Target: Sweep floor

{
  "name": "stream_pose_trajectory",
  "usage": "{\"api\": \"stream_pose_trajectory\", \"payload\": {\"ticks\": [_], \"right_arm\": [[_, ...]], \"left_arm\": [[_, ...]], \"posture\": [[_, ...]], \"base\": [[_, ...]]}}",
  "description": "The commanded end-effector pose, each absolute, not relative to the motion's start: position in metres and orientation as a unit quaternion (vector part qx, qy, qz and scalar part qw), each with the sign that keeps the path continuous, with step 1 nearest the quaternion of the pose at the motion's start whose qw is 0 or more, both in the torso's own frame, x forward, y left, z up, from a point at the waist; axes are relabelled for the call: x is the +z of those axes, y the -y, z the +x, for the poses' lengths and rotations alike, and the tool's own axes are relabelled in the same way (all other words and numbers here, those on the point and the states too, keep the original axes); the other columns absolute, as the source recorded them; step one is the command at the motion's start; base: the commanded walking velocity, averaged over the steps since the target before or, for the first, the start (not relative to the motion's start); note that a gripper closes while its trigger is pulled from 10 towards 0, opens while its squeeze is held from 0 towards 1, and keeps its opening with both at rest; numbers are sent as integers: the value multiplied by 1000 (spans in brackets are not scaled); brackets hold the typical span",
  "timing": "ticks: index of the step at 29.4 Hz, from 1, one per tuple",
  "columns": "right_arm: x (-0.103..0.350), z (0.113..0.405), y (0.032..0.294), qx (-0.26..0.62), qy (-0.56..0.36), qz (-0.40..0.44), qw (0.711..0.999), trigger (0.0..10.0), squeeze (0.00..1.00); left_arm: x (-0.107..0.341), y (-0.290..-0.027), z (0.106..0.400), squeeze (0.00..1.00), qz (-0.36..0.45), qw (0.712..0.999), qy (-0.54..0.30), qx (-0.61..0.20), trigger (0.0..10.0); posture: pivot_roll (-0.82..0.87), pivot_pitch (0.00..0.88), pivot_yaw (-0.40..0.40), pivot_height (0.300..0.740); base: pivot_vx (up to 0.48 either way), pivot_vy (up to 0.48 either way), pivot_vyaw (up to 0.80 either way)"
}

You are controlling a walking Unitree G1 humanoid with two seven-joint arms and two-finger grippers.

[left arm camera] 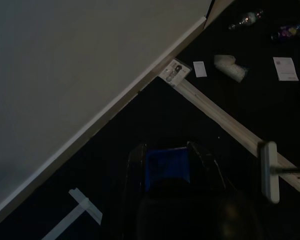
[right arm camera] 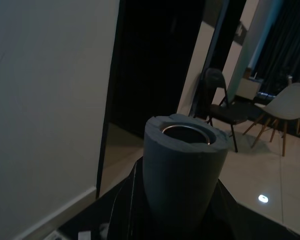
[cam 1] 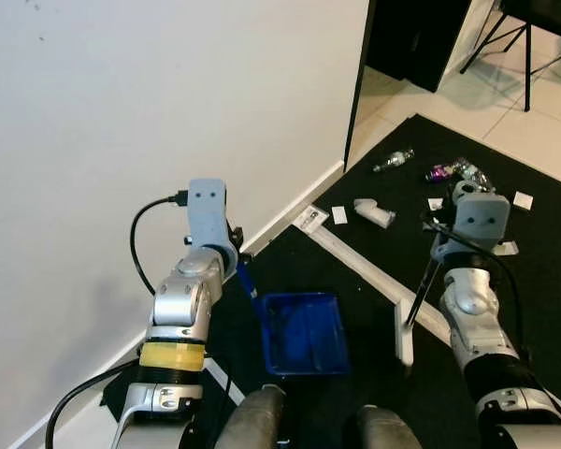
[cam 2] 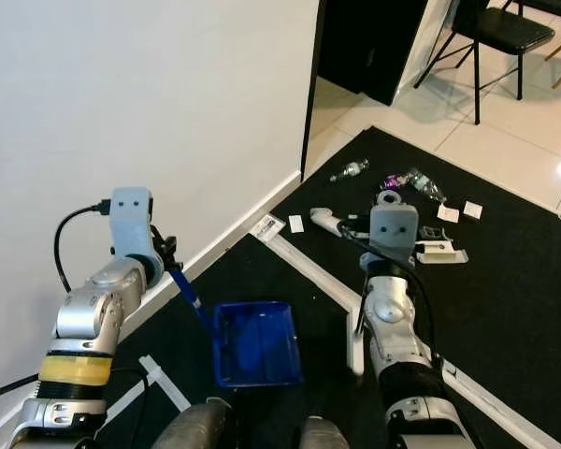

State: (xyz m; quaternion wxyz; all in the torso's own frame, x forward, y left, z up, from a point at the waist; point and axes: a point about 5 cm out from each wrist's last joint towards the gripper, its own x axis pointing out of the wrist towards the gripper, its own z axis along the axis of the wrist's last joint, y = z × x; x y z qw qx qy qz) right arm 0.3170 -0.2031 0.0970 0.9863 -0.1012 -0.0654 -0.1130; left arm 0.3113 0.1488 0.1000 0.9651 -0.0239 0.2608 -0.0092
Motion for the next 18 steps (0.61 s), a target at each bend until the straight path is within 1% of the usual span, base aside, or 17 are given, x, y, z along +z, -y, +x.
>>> {"api": "stream_pose_trajectory", "payload": {"ticks": [1, 3, 4, 6, 13, 18], "right_arm": [[102, 316, 205, -115, 80, -107, 984, 10000, 0], [102, 316, 205, -115, 81, -105, 984, 10000, 0], [101, 313, 204, -116, 82, -101, 985, 10000, 0], [101, 312, 204, -116, 82, -100, 985, 10000, 0], [99, 307, 204, -119, 81, -97, 985, 10000, 0], [96, 303, 205, -121, 76, -92, 985, 10000, 0]], "left_arm": [[101, -146, 314, 0, -23, 967, -254, -14, 10000], [101, -144, 315, 0, -11, 968, -248, -22, 10000], [104, -139, 317, 0, 11, 973, -226, -40, 10000], [105, -137, 317, 0, 15, 975, -219, -45, 10000], [108, -130, 318, 0, 8, 979, -195, -58, 10000], [111, -125, 320, 0, 12, 984, -156, -90, 10000]], "posture": [[-47, 48, 38, 740], [-54, 45, 43, 740], [-66, 42, 51, 740], [-68, 42, 52, 740], [-86, 40, 64, 740], [-92, 40, 65, 740]], "base": [[0, 0, 0], [0, 0, 0], [0, 0, 0], [0, 0, 0], [0, 0, 0], [0, 0, 0]]}}
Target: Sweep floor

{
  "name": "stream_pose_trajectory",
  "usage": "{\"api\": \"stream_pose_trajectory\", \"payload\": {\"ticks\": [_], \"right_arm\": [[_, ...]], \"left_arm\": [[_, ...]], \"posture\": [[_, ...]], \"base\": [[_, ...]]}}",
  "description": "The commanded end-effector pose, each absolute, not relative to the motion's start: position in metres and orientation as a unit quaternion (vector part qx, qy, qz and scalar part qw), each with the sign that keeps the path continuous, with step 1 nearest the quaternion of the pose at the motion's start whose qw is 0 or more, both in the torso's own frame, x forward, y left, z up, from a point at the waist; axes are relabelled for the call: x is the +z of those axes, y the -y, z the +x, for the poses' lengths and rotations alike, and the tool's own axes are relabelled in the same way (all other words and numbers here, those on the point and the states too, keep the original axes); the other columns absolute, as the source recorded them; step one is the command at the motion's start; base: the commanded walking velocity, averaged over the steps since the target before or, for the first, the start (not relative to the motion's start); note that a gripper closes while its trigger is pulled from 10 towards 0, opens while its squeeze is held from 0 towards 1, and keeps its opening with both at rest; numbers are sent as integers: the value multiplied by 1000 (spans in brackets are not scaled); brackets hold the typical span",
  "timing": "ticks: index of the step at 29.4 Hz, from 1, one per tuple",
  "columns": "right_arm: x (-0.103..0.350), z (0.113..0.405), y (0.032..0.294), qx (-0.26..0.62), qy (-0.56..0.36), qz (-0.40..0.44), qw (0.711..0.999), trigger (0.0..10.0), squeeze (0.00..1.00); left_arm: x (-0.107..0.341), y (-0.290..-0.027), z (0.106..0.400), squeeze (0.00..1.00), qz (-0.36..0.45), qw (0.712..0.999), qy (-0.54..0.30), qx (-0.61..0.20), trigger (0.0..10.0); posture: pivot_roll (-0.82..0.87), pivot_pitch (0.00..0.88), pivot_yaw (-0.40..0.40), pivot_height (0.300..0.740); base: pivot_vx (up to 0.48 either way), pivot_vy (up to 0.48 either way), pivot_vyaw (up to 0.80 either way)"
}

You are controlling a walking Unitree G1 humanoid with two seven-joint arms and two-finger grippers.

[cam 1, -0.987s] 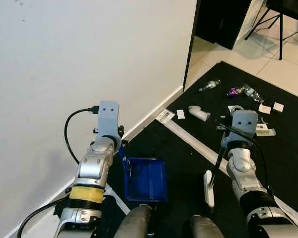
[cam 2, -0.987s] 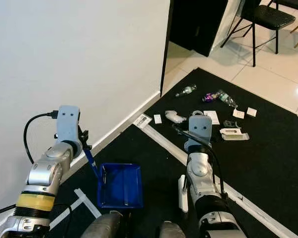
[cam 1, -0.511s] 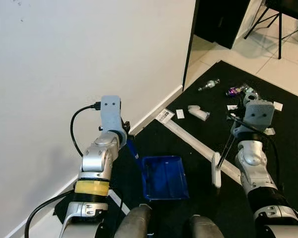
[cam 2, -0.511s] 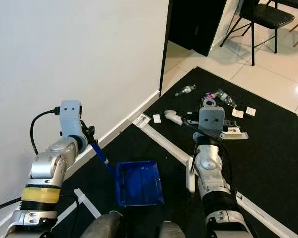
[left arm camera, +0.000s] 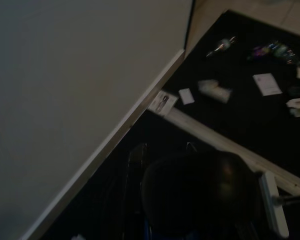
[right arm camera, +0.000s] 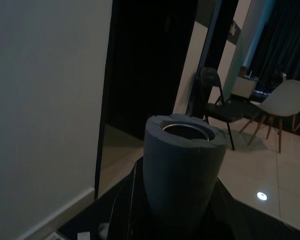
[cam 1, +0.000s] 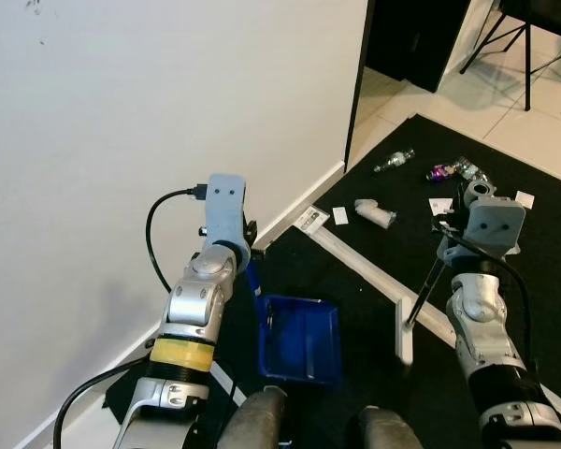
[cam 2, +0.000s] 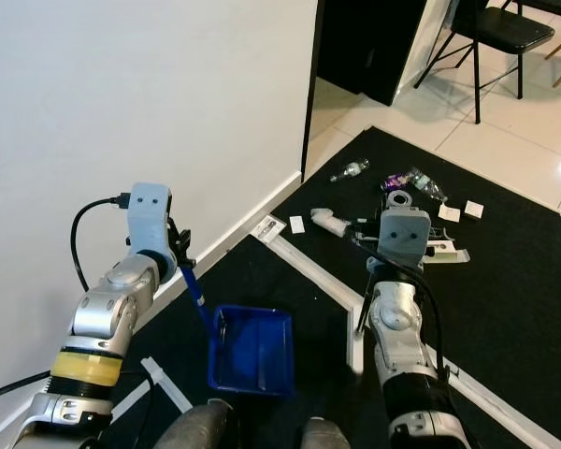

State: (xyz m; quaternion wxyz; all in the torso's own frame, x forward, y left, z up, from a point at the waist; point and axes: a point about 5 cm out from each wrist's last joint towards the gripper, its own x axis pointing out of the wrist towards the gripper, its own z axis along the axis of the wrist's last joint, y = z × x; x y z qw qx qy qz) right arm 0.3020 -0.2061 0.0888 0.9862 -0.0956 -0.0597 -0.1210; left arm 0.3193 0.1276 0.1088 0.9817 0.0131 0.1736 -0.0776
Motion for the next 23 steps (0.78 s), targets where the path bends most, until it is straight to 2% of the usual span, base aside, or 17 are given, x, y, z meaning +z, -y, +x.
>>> {"api": "stream_pose_trajectory", "payload": {"ticks": [1, 23], "right_arm": [[96, 303, 205, -121, 75, -90, 986, 10000, 0], [93, 300, 203, -120, 62, -86, 987, 10000, 0]], "left_arm": [[112, -124, 319, 0, 8, 984, -147, -96, 10000], [106, -127, 318, 0, 9, 986, -133, -102, 10000]], "posture": [[-92, 40, 66, 740], [-91, 43, 69, 740]], "base": [[0, 0, 0], [0, 0, 0]]}}
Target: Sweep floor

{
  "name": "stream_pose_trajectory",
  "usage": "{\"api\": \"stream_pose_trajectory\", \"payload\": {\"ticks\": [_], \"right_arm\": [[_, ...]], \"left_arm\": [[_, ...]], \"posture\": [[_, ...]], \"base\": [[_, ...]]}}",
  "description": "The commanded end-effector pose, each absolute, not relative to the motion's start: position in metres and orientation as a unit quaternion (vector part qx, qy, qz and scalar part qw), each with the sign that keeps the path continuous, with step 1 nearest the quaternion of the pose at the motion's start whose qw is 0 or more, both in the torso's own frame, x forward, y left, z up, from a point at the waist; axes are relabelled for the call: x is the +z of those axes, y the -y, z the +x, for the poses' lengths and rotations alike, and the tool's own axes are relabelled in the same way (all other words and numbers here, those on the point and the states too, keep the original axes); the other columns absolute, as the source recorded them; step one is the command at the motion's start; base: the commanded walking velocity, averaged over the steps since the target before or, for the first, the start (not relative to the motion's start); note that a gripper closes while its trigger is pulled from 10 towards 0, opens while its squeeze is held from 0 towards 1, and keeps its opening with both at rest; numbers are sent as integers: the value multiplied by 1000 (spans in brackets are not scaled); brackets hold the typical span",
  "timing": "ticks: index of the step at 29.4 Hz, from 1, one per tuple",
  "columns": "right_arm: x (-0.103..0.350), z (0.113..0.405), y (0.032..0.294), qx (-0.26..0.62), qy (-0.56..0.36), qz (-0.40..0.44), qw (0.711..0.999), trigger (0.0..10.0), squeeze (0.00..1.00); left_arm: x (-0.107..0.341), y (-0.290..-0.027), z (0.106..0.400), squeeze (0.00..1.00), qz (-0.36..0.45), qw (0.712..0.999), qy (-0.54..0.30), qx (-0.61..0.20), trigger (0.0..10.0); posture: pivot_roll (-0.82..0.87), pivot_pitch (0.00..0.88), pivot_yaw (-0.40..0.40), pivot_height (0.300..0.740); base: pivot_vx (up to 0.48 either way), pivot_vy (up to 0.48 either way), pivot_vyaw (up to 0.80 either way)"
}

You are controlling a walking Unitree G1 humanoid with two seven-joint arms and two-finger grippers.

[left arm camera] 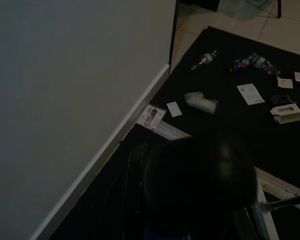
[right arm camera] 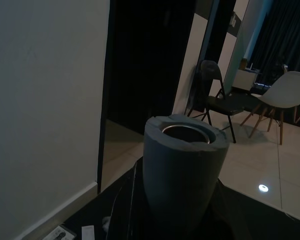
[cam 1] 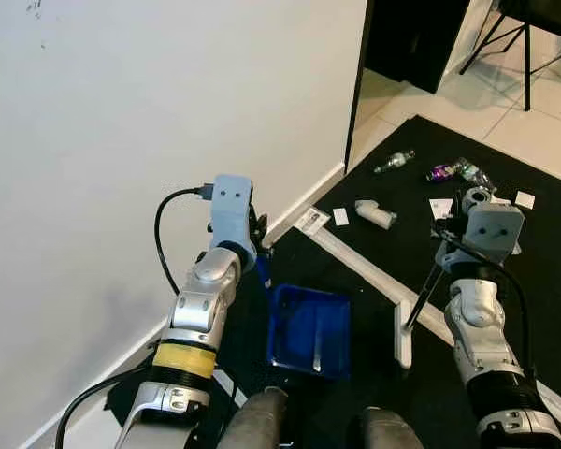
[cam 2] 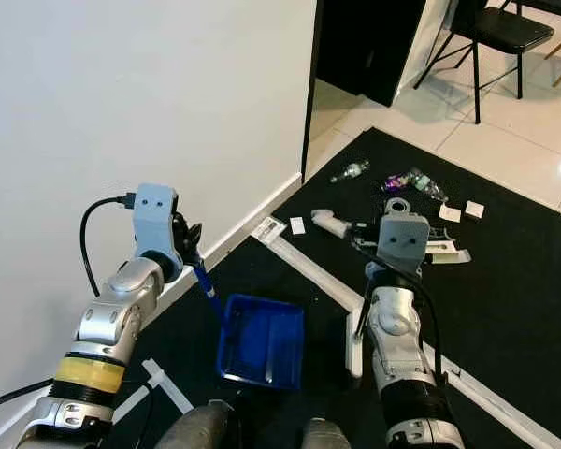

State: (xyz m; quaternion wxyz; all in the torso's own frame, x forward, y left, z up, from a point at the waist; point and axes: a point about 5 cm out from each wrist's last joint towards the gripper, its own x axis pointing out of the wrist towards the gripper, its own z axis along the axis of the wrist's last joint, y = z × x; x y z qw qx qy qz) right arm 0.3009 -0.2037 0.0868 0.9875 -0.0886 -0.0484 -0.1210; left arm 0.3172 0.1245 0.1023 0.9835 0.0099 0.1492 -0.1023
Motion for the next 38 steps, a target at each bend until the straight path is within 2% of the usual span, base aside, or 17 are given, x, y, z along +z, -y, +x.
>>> {"api": "stream_pose_trajectory", "payload": {"ticks": [1, 26, 33, 38], "right_arm": [[93, 300, 202, -120, 62, -85, 987, 10000, 0], [92, 302, 201, -113, 57, -89, 988, 10000, 0], [91, 302, 201, -112, 55, -91, 988, 10000, 0], [90, 302, 201, -112, 55, -91, 988, 10000, 0]], "left_arm": [[106, -127, 318, 0, 9, 986, -134, -102, 10000], [103, -127, 318, 0, 14, 985, -134, -105, 10000], [103, -127, 318, 0, 13, 985, -134, -107, 10000], [102, -128, 318, 0, 12, 985, -135, -105, 10000]], "posture": [[-91, 43, 69, 740], [-87, 38, 66, 740], [-88, 37, 68, 740], [-86, 39, 67, 740]], "base": [[0, 0, 0], [0, 0, 0], [0, -373, 0], [334, -341, 0]]}}
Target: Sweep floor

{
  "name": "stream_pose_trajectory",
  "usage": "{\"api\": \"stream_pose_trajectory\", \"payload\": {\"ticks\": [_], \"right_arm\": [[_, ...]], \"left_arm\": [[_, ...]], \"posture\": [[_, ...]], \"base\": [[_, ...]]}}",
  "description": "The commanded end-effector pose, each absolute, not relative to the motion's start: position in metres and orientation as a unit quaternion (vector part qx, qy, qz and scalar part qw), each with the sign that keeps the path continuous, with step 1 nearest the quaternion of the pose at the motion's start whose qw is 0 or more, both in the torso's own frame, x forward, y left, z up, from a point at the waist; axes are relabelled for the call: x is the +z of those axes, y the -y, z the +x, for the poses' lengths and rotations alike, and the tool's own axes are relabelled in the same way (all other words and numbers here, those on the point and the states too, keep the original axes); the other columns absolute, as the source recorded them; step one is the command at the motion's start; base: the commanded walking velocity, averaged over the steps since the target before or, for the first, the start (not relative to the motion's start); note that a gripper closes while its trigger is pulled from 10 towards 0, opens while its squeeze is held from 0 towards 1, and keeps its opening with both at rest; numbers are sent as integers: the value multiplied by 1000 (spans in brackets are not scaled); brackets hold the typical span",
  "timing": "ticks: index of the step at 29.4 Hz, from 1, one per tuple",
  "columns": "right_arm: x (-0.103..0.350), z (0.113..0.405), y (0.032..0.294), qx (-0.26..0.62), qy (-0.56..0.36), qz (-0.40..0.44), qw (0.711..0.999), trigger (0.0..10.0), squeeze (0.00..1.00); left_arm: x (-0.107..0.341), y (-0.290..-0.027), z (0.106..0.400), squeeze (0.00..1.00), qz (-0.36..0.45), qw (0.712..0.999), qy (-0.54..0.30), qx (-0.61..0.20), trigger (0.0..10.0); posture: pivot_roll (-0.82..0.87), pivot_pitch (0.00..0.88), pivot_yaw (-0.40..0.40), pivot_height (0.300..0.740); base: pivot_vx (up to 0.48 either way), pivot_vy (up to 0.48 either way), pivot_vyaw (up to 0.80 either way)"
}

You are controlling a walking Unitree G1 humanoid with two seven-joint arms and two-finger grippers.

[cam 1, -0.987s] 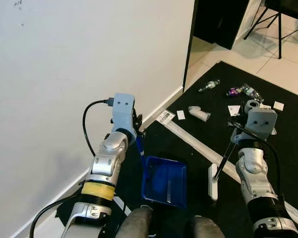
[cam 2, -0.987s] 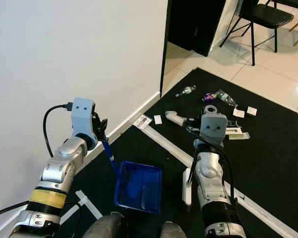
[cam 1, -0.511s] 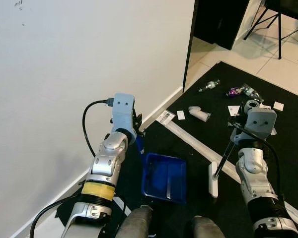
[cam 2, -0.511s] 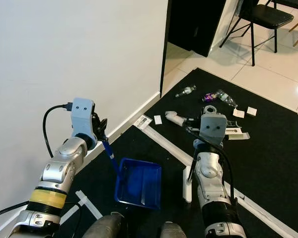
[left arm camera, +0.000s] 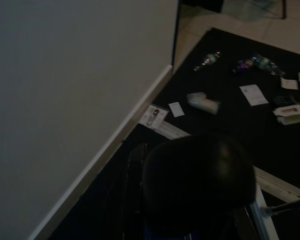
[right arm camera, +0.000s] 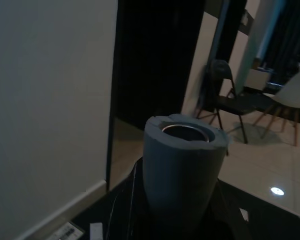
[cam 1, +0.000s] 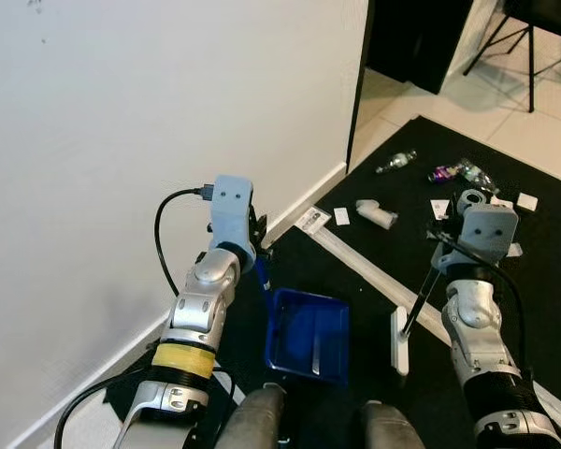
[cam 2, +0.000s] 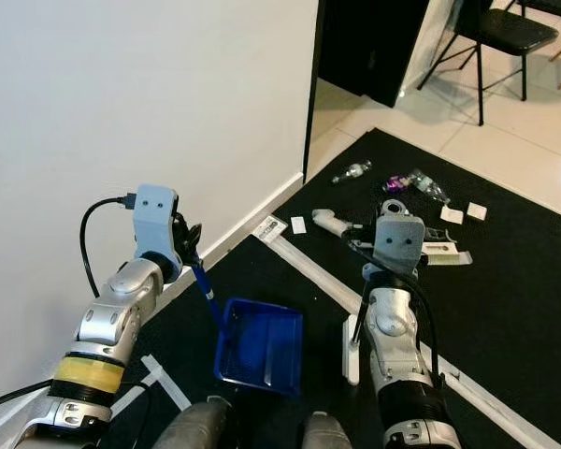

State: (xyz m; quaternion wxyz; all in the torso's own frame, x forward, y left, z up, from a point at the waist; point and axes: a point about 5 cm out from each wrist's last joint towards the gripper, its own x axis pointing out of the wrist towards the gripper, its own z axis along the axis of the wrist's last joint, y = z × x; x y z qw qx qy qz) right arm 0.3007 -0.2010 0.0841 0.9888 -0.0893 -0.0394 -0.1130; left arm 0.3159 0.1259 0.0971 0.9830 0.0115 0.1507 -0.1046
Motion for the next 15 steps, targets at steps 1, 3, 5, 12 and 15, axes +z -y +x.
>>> {"api": "stream_pose_trajectory", "payload": {"ticks": [1, 3, 5, 12, 15], "right_arm": [[90, 302, 201, -112, 55, -91, 988, 10000, 0], [90, 301, 200, -112, 54, -91, 988, 10000, 0], [90, 301, 200, -112, 54, -91, 988, 10000, 0], [89, 301, 201, -112, 53, -91, 988, 10000, 0], [89, 300, 201, -112, 52, -91, 988, 10000, 0]], "left_arm": [[102, -128, 318, 0, 12, 985, -135, -105, 10000], [102, -128, 318, 0, 12, 985, -135, -105, 10000], [102, -128, 318, 0, 11, 985, -135, -105, 10000], [101, -128, 318, 0, 8, 985, -141, -101, 10000], [101, -128, 317, 0, 6, 985, -141, -103, 10000]], "posture": [[-86, 39, 67, 740], [-85, 40, 67, 740], [-85, 40, 67, 740], [-86, 43, 69, 740], [-86, 45, 67, 740]], "base": [[345, -330, 0], [341, -334, 0], [341, -334, 0], [310, -109, 0], [0, 0, 0]]}}
